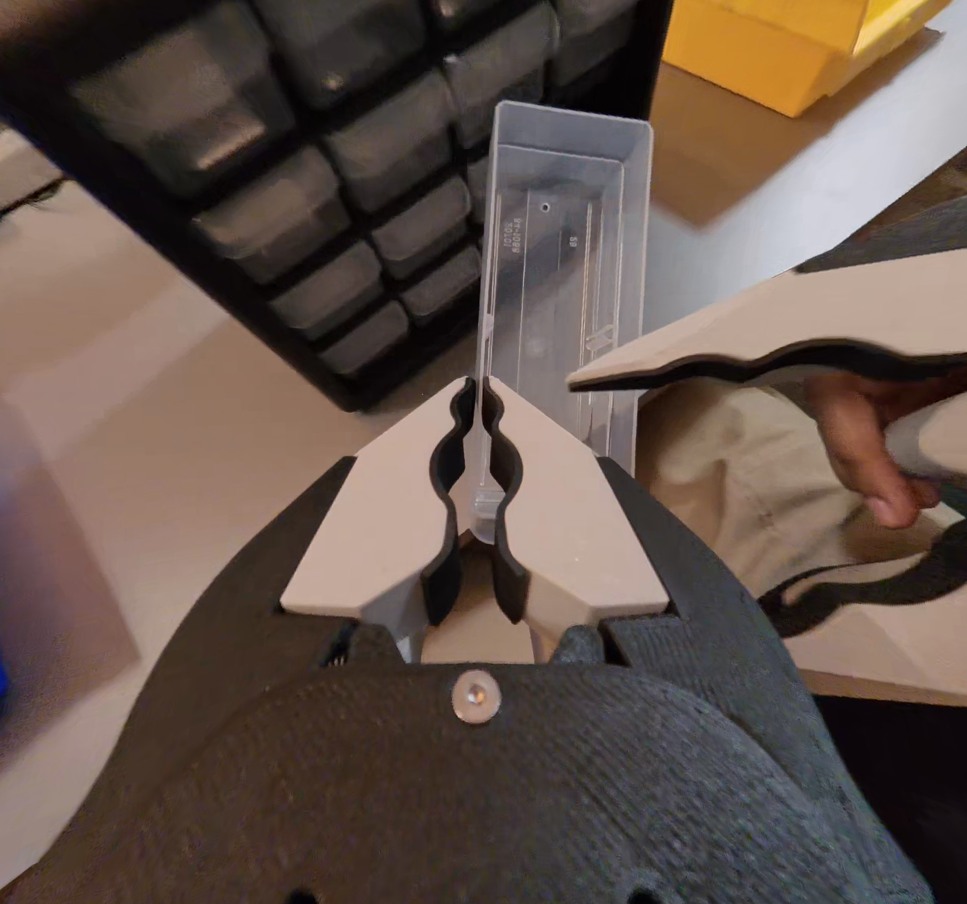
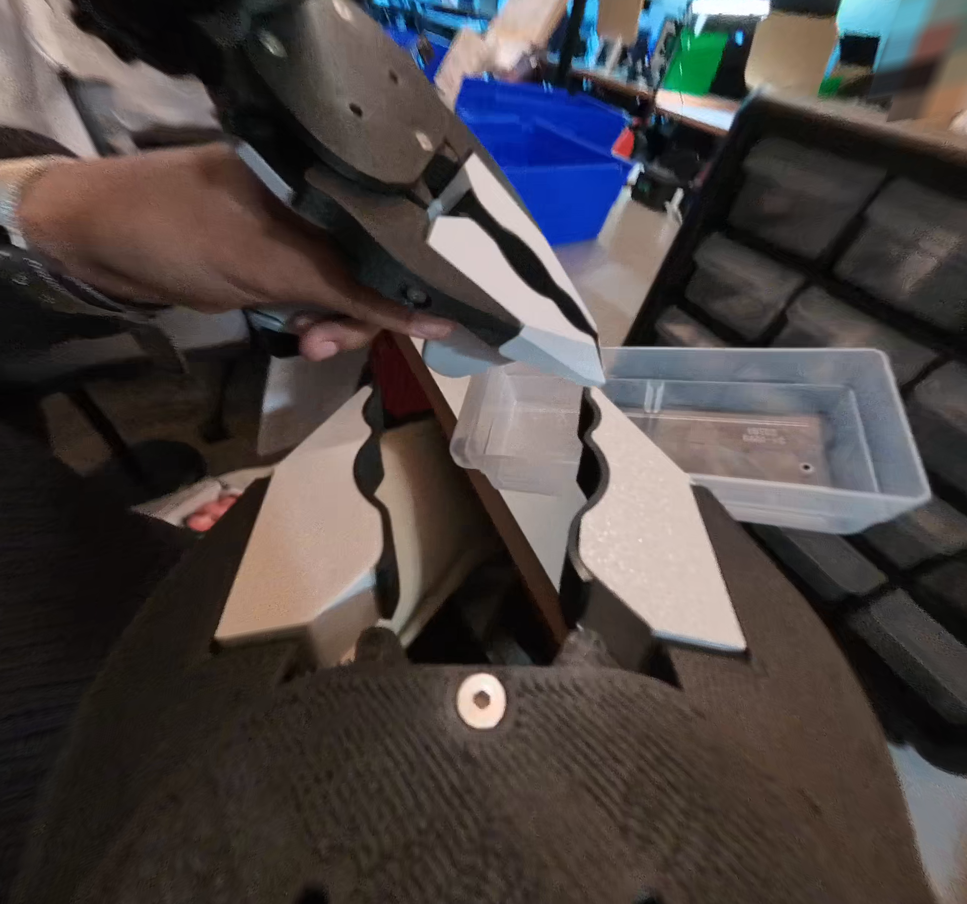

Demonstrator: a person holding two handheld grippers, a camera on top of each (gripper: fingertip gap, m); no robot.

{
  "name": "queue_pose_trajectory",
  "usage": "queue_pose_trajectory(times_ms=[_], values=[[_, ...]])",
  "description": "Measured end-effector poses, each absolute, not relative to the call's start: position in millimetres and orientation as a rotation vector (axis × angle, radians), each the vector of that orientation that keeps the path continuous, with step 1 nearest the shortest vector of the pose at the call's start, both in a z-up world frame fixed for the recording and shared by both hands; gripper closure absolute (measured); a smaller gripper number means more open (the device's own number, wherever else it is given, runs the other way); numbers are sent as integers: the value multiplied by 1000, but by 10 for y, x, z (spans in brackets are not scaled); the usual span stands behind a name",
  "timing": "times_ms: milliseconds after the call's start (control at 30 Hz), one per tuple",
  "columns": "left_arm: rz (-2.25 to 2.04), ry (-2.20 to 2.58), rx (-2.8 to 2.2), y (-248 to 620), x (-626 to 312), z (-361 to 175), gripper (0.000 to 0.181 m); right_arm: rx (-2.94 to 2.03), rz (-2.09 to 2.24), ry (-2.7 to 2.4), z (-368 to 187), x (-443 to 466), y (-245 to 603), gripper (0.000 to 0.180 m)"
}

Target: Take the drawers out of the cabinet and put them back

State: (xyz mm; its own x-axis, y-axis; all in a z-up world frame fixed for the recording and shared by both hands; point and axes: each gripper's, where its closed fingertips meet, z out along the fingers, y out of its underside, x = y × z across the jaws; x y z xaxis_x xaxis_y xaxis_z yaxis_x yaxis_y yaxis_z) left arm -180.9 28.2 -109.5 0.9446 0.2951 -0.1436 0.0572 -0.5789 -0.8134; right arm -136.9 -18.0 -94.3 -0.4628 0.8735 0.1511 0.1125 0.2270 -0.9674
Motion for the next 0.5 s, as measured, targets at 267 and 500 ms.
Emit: queue_pose_trajectory(times_ms=[267, 500], values=[[223, -283, -2206, 495, -1759, -1333, 181, -988, 992, -1938, -1462, -1471, 29, 141], [67, -233, -2211, 587, -1680, -1402, 174, -915, 958, -2069, -1541, -1399, 46, 162]])
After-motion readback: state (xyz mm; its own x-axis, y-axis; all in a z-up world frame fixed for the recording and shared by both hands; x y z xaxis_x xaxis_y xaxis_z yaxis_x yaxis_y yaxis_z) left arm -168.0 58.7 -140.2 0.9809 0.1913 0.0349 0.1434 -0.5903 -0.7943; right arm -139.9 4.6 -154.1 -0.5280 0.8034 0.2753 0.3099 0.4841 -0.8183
